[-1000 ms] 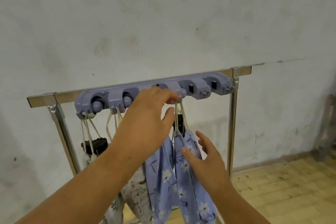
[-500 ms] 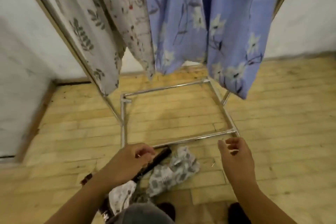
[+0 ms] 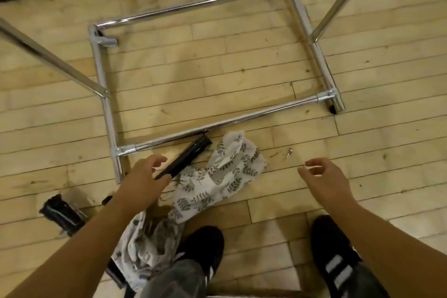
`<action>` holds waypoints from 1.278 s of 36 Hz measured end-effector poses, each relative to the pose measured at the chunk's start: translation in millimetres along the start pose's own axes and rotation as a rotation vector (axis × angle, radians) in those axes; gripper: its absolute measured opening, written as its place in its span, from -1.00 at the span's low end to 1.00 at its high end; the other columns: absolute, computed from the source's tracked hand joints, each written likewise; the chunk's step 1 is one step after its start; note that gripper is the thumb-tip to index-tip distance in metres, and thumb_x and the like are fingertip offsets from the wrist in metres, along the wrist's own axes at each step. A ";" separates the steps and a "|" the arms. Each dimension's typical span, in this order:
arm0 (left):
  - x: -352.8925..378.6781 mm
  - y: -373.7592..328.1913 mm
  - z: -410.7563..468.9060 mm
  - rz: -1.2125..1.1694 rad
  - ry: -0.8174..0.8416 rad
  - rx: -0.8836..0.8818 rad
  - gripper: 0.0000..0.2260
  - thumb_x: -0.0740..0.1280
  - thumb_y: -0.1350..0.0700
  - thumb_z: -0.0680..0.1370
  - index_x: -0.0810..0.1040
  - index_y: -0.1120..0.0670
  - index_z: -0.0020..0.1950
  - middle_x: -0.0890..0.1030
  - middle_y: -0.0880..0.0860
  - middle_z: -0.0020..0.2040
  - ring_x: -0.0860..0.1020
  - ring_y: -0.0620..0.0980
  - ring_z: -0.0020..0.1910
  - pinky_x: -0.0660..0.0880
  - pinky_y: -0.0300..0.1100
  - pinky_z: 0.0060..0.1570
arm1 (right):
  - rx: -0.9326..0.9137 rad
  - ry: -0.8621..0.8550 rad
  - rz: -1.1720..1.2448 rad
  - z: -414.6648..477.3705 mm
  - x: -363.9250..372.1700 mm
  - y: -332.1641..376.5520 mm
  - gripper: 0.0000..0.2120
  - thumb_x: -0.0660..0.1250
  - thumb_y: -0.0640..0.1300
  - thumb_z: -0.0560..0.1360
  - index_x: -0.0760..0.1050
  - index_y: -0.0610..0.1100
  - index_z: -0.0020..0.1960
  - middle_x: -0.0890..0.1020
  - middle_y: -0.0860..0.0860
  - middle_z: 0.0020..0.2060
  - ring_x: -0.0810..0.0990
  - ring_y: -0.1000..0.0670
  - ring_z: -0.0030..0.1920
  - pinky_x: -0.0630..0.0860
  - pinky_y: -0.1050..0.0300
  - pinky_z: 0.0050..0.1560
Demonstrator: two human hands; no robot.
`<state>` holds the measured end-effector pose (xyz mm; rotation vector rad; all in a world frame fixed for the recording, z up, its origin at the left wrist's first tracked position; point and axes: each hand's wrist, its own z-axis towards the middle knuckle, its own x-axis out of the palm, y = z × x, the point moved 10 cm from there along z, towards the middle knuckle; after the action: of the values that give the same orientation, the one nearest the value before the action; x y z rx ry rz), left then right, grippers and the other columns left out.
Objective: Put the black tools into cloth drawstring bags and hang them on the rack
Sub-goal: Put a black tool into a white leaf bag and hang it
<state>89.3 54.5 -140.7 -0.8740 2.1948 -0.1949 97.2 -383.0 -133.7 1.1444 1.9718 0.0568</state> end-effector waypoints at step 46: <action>-1.9 -68.1 -30.2 -0.753 -0.229 0.063 -0.75 0.53 -0.18 0.36 0.63 -0.19 -0.01 0.73 -0.32 -0.14 0.69 -0.33 -0.12 0.52 -0.50 -0.20 | -0.249 0.011 0.704 -93.2 39.9 152.1 -0.86 0.33 0.06 0.53 0.64 0.07 -0.12 0.69 0.06 -0.29 0.64 0.11 -0.30 0.64 0.24 -0.22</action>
<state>105.2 0.5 -91.9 -1.5676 1.5563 -0.4918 130.8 -232.9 -35.0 1.6048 1.4317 0.6546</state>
